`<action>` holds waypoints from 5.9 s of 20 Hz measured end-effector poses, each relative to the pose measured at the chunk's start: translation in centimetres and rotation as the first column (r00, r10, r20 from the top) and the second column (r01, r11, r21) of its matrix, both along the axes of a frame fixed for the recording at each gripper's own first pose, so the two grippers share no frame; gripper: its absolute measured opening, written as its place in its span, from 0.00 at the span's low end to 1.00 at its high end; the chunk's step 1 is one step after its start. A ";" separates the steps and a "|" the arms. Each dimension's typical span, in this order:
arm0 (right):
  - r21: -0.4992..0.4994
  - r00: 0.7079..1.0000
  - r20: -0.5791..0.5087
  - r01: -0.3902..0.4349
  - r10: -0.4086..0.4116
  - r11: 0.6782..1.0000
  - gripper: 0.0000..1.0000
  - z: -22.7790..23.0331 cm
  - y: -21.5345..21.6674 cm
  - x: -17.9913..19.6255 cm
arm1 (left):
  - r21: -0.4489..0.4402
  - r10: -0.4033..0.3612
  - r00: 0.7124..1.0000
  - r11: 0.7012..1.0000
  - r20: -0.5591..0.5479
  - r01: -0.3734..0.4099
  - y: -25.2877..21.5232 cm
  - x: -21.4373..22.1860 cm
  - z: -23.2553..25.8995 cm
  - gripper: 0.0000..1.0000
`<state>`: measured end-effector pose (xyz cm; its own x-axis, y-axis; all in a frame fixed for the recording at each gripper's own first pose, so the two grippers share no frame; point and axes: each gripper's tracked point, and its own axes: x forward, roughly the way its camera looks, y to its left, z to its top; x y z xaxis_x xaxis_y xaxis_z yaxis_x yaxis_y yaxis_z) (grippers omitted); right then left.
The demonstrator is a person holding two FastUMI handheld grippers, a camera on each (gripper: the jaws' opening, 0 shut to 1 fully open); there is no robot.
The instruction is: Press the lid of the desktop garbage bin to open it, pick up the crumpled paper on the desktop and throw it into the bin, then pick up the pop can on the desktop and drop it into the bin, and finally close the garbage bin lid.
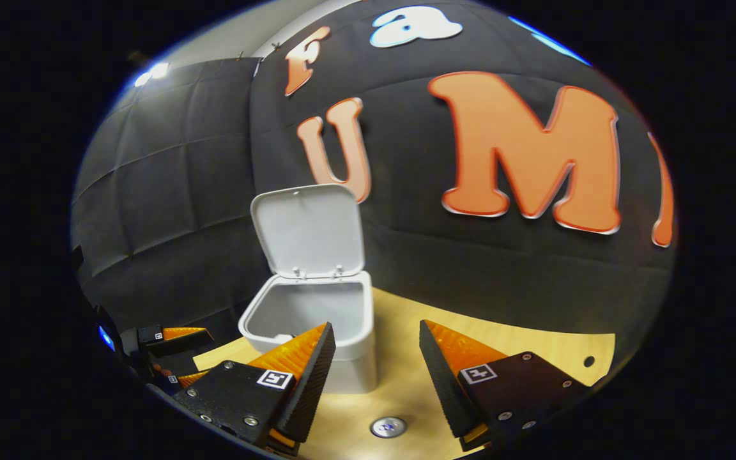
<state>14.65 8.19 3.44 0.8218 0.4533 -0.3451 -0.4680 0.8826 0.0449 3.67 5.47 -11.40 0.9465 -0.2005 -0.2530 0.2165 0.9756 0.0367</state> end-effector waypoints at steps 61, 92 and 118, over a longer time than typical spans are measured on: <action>0.018 0.806 0.116 0.582 -0.580 0.813 0.94 -7.6 -19.5 -6.0 | -0.024 0.151 0.920 0.985 -0.361 -0.172 7.3 17.3 -0.3 0.84; 0.075 0.789 0.056 0.608 -0.612 0.790 0.94 -8.2 -22.8 -5.5 | -0.004 0.338 0.941 0.941 -0.004 -0.338 8.7 32.7 14.7 0.91; 0.027 0.863 0.004 0.505 -0.505 0.863 0.94 -9.5 -21.8 -5.5 | 0.103 0.379 0.920 0.923 -0.094 -0.370 3.8 15.8 -1.9 0.97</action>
